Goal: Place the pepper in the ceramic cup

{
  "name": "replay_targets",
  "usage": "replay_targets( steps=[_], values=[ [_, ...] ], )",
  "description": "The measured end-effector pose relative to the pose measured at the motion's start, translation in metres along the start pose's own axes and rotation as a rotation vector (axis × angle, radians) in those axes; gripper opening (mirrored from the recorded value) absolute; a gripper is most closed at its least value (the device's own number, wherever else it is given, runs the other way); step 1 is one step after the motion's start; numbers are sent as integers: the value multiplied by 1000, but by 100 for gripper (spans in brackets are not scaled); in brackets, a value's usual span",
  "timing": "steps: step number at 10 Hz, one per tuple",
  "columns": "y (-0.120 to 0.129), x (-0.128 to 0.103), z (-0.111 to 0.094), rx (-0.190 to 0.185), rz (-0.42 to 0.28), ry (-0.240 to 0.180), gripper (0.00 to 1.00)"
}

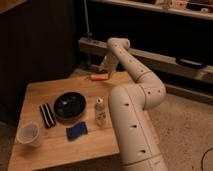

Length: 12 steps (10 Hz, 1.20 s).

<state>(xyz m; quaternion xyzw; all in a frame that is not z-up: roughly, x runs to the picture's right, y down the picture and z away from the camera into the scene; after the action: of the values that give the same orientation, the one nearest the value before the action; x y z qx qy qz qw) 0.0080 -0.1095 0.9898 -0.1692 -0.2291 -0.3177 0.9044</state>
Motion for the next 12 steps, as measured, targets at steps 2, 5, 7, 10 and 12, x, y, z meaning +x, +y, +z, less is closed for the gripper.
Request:
replay_targets(
  steps=[2,5,7,10,12],
  values=[
    [2,-3,10,18,23,-8,61],
    [3,0,20,45,71,-32,61],
    [2,3,24,96,102,-40,61],
    [1,2,21,196,116,-30,61],
    [-1,0,20,208,110,-31,61]
  ],
)
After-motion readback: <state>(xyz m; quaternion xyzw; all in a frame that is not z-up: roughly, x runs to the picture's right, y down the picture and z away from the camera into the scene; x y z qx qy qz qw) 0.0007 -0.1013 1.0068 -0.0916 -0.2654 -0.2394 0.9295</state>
